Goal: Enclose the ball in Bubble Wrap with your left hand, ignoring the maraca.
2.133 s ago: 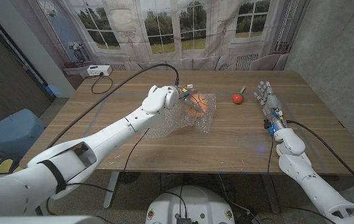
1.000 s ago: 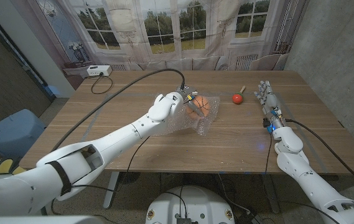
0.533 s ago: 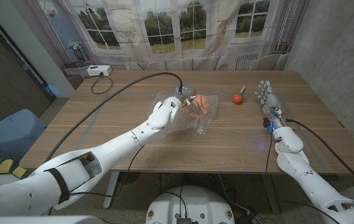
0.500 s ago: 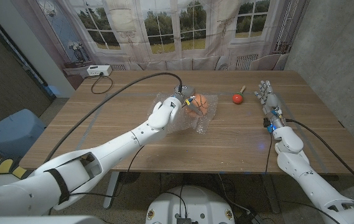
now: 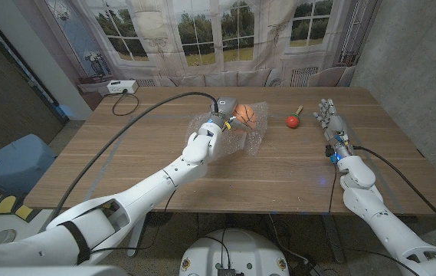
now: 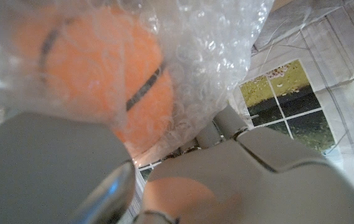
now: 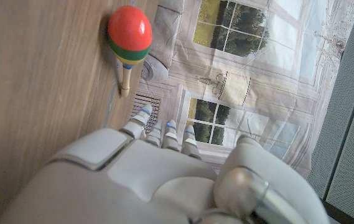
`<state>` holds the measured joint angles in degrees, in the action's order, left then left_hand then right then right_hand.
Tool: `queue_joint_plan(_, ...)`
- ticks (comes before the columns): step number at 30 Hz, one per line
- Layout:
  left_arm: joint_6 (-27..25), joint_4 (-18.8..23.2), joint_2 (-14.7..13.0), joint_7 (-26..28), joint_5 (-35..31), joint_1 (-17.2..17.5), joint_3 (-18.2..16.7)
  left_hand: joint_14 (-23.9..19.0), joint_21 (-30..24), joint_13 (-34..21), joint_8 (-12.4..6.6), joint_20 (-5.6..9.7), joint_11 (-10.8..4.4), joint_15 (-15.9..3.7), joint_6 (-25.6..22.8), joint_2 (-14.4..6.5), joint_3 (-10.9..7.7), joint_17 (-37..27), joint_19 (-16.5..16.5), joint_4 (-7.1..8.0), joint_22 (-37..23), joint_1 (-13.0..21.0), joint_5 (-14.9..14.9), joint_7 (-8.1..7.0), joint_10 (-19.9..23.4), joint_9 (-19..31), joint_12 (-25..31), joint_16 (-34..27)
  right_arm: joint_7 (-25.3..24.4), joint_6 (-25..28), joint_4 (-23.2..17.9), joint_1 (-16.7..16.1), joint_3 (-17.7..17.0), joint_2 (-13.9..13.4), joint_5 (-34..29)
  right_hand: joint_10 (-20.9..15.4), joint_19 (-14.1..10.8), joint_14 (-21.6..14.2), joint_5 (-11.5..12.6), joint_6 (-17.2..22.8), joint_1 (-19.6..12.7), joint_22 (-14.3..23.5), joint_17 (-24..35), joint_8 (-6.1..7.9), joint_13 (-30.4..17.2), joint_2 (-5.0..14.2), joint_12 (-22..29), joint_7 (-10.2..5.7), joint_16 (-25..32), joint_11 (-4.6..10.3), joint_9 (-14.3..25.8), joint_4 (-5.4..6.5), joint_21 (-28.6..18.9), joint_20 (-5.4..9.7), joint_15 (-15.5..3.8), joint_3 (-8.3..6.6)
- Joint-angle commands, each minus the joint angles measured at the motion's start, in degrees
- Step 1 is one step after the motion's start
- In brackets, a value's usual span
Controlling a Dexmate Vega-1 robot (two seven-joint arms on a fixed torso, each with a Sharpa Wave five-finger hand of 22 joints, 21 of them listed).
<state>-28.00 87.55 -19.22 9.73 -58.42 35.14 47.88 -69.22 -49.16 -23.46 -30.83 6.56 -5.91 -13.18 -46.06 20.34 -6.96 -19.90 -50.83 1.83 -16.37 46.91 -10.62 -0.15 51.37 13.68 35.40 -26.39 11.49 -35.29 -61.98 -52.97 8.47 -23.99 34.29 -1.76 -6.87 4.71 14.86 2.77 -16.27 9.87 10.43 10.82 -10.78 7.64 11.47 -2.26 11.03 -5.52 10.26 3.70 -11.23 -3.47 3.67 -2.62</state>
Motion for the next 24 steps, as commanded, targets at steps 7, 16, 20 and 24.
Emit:
queue_joint_plan(7,9.4,-4.3,8.4,19.1,9.4,4.6,-10.6,-0.7,-1.3,-0.8,-0.41,0.05,-1.93,0.00,-7.0,-27.9,-11.76,-0.4,0.8,-10.99,-0.1,28.7,-0.3,-1.50,2.4,0.1,0.2,0.6,5.6,2.3,-1.1,-0.1,0.0,-0.9,4.1,-2.2,-7.1,-5.3,-0.5,1.3,-3.3,0.3,0.1,0.28,-0.2,-0.11,0.4,-0.11,1.2,-0.17,0.2,-2.30,-2.3,-1.45,1.23,-1.39)
queue_joint_plan(16,20.4,-10.3,13.5,28.6,15.2,3.7,-15.4,-0.7,-2.2,-1.3,-0.33,0.24,-1.90,0.08,-6.9,-28.0,-11.92,-0.6,1.3,-10.81,-0.1,28.4,-0.3,-1.71,2.1,0.0,0.0,0.9,8.2,5.8,-3.4,-0.4,0.5,-2.7,5.6,-5.9,-12.1,-10.6,-1.3,4.0,-5.7,0.5,0.1,0.82,-0.2,0.46,1.2,0.82,2.1,-0.48,0.2,-4.09,-3.5,-2.37,2.06,-3.07)
queue_joint_plan(20,23.9,-11.4,15.1,28.1,17.9,3.1,-17.0,-0.5,-2.4,-1.4,-0.30,0.29,-1.94,0.07,-6.8,-28.0,-11.97,-0.7,1.6,-10.78,-0.1,28.3,-0.3,-1.76,1.9,-0.1,-0.1,1.1,8.7,6.7,-3.6,-0.3,0.7,-3.2,5.6,-6.4,-11.8,-11.0,-1.5,4.9,-6.0,0.5,0.2,1.00,-0.2,0.53,1.2,0.89,2.1,-0.65,0.2,-4.39,-3.3,-2.56,2.02,-3.36)
queue_joint_plan(24,28.3,-11.6,16.5,24.9,22.3,2.8,-19.0,-0.3,-2.9,-1.7,-0.27,0.48,-2.15,0.06,-6.7,-28.0,-12.07,-0.8,2.0,-10.74,-0.1,28.2,-0.2,-1.78,1.7,-0.1,-0.3,1.4,9.1,7.6,-3.6,0.1,1.0,-3.5,5.6,-6.9,-11.4,-11.1,-1.7,5.3,-6.2,0.5,0.2,1.06,-0.2,0.55,1.3,1.16,1.9,-0.87,0.2,-4.54,-3.0,-2.58,2.00,-3.53)
